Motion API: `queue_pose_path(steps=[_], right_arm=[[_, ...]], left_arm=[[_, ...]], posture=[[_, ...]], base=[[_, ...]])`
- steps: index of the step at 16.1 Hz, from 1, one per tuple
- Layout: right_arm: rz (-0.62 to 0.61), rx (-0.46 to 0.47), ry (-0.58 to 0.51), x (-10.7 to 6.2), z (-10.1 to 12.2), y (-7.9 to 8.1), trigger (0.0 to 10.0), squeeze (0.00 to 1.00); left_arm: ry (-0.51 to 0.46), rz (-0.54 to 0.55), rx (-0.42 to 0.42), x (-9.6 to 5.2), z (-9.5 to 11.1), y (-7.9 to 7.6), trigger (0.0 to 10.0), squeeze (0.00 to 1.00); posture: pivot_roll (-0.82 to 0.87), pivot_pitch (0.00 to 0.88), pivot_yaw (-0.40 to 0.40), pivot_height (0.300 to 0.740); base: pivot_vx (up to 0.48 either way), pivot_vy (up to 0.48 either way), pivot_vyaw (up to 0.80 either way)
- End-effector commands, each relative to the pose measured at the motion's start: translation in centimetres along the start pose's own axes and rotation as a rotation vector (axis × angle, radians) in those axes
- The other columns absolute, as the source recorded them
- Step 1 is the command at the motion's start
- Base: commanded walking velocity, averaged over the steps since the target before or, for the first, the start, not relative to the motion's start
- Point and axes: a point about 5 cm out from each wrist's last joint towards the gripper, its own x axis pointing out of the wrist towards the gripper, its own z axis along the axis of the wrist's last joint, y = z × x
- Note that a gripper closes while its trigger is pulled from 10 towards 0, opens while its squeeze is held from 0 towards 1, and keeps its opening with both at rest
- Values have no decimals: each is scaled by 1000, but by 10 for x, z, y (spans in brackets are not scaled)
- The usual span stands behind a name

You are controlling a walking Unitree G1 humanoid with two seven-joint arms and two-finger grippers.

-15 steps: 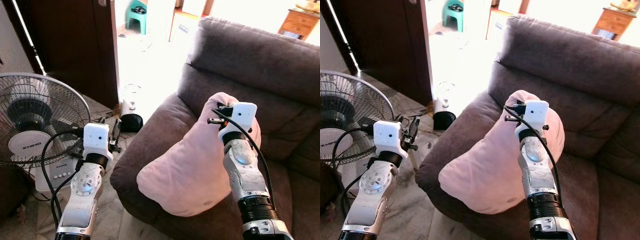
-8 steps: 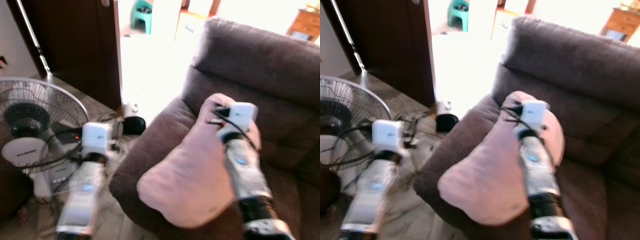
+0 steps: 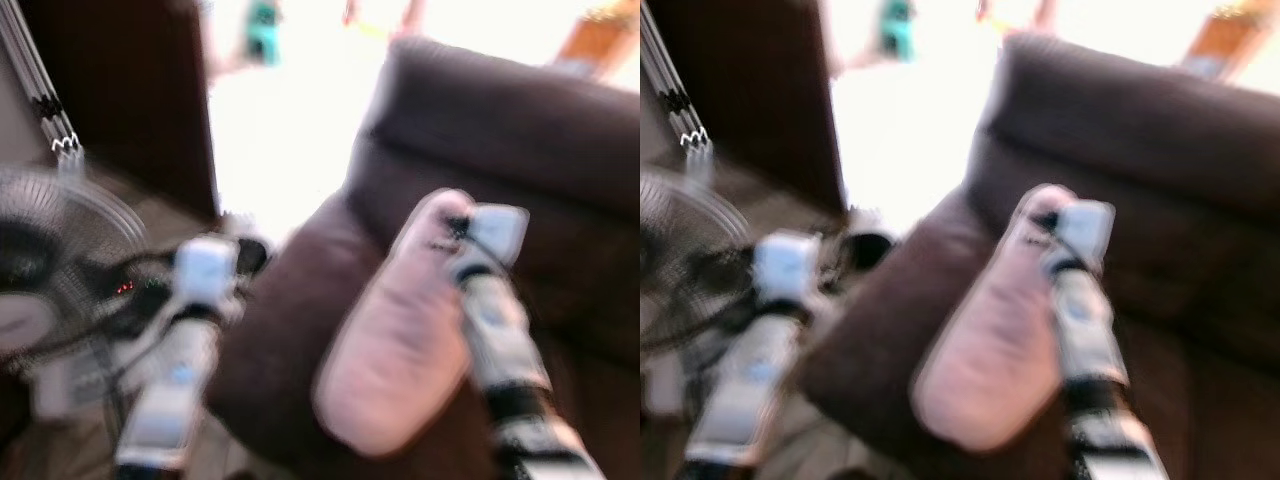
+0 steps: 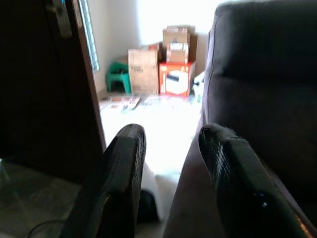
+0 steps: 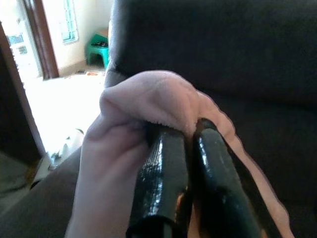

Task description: Move the pillow to the sofa from floor

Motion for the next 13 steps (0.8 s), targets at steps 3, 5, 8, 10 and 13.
queue_pose_path(steps=[3, 5, 8, 10, 13], right_arm=[[-31, 25, 157, 2, -29, -4, 10000, 0], [-2, 17, 167, 5, -30, 2, 10000, 0], [22, 14, 187, 9, -32, 7, 10000, 0], [50, 4, 219, 10, -38, 11, 10000, 0], [86, -19, 229, 12, -39, 14, 10000, 0]], left_arm=[[2, -22, 1, -1, 2, -6, 10000, 0], [6, -17, 5, -2, 1, -5, 10000, 0], [11, -10, 12, -2, 1, -3, 10000, 0], [20, -7, 19, -3, -1, -3, 10000, 0], [20, 0, 21, -5, 0, -2, 10000, 0]], posture=[[159, 45, -96, 740], [164, 46, -98, 740], [168, 50, -101, 740], [172, 55, -103, 740], [179, 67, -109, 740]], base=[[0, 0, 0], [0, 0, 0], [0, 0, 0], [0, 0, 0], [0, 0, 0]])
